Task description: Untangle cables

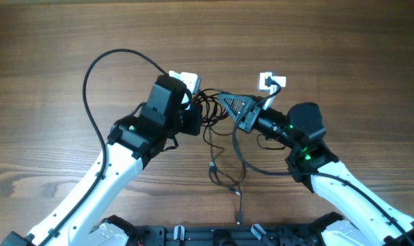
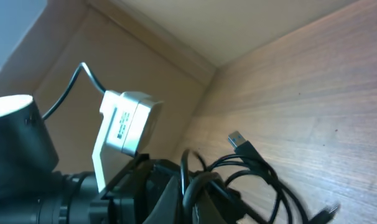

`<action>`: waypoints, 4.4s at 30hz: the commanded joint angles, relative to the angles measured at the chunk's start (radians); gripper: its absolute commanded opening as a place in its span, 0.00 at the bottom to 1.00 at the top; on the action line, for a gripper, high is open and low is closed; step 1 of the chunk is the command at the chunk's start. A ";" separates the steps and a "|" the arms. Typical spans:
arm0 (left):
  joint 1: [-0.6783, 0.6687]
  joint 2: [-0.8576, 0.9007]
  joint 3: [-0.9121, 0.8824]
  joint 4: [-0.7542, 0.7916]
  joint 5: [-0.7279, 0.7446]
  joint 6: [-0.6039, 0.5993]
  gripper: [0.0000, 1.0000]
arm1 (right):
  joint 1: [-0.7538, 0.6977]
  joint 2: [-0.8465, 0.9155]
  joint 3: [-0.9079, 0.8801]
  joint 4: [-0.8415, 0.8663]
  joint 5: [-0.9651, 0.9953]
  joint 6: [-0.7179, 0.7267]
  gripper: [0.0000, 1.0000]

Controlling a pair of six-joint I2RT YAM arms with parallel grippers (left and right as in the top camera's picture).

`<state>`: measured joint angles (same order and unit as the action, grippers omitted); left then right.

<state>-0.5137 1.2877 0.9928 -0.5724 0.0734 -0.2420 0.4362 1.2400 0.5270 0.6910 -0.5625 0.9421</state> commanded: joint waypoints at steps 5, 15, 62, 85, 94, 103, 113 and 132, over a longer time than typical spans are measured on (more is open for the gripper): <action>0.114 0.011 -0.025 -0.155 -0.484 -0.248 0.27 | -0.209 -0.019 0.023 -0.003 0.034 0.057 0.05; 0.314 0.011 -0.025 -0.151 -0.186 -0.301 0.40 | -0.364 -0.019 0.023 -0.433 0.045 0.006 0.05; -0.113 0.200 -0.034 0.259 0.295 -0.232 0.92 | -0.401 -0.023 0.023 -0.927 0.346 -0.252 0.90; -0.120 0.284 -0.034 0.258 0.148 -0.424 1.00 | -0.312 0.048 0.021 -0.895 0.278 -1.021 0.64; -0.016 0.283 -0.034 0.141 0.011 -0.530 1.00 | -0.308 0.192 0.021 -0.885 0.274 -1.048 0.66; 0.107 0.283 -0.034 0.064 0.015 -0.533 1.00 | -0.265 0.208 0.021 -0.850 0.302 -1.043 0.64; 0.107 0.283 -0.034 0.063 0.014 -0.533 1.00 | -0.252 0.208 0.021 -0.738 0.435 -1.017 0.64; 0.107 0.283 -0.034 0.066 0.015 -0.533 1.00 | -0.186 0.332 0.021 -0.557 0.382 -0.994 0.60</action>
<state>-0.4110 1.5673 0.9638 -0.5083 0.1013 -0.7654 0.2466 1.5139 0.5446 0.1005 -0.1677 -0.0643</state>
